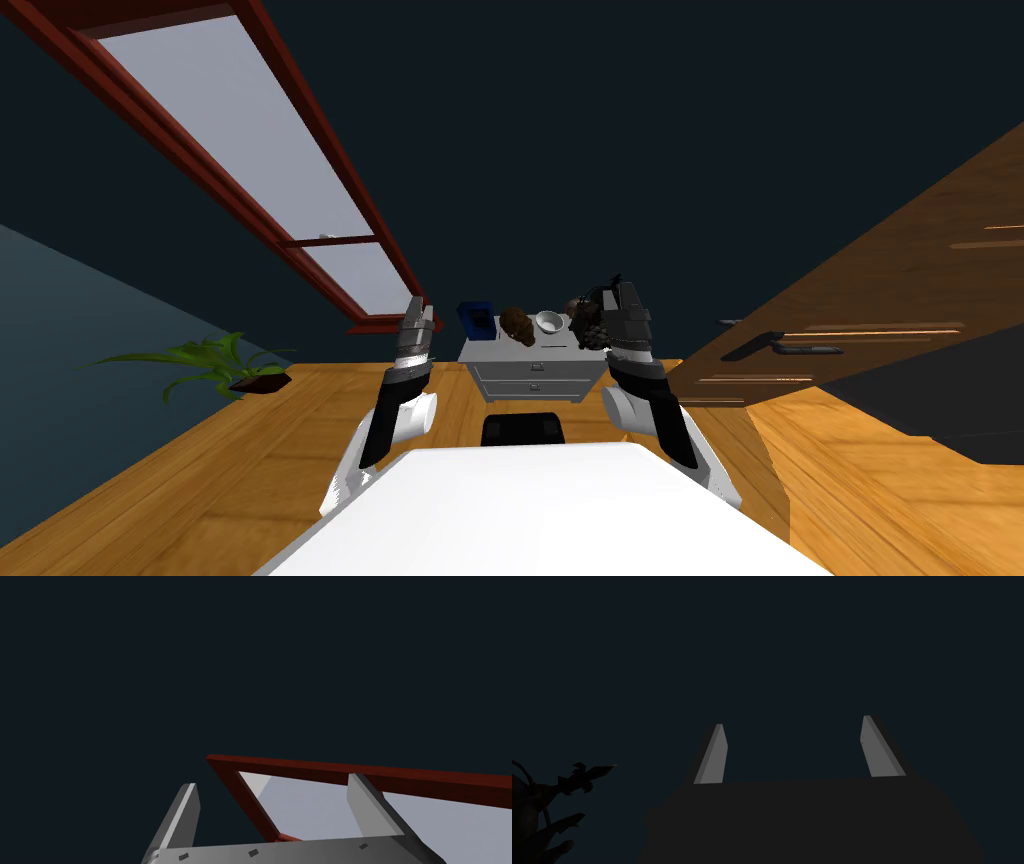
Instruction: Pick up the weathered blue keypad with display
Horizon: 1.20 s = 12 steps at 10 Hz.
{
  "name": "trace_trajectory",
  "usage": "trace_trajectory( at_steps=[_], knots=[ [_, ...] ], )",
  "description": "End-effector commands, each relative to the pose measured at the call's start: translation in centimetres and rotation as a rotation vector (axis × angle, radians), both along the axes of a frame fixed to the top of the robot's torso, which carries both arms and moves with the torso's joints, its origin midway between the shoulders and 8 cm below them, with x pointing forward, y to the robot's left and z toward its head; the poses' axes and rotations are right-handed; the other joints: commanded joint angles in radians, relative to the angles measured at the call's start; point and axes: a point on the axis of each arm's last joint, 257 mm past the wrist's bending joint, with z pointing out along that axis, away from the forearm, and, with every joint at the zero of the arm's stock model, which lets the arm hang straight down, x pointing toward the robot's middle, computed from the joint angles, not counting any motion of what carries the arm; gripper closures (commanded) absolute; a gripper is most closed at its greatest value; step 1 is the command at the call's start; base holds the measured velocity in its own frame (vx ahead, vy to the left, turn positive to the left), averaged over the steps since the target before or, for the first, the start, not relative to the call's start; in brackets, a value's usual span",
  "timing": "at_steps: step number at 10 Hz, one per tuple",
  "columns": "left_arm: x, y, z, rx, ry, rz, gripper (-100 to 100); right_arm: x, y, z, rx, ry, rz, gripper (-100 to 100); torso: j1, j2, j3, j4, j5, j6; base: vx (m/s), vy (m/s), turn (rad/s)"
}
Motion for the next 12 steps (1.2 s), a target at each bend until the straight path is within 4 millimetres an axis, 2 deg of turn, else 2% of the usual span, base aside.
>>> trace_trajectory(
  at_steps=[1,6,12],
  knots=[
    [0.7,-0.1,-1.0,0.038,0.027,-0.006,-100,0.0,0.0,0.0,0.000,0.000,0.000,0,0.000,0.000,0.000,0.000,0.000,0.000,0.002,0.008,-0.027],
    [2.6,0.3,-4.1,0.096,0.097,0.006,-100,0.0,0.0,0.0,0.000,0.000,0.000,0,0.001,-0.001,0.000,0.000,0.000,0.000,0.007,0.016,-0.032],
    [5.3,1.5,-9.3,0.157,0.207,0.044,-100,0.0,0.0,0.0,0.000,0.000,0.000,0,0.002,-0.001,-0.001,0.000,0.000,0.000,0.012,0.022,-0.040]
  ],
)
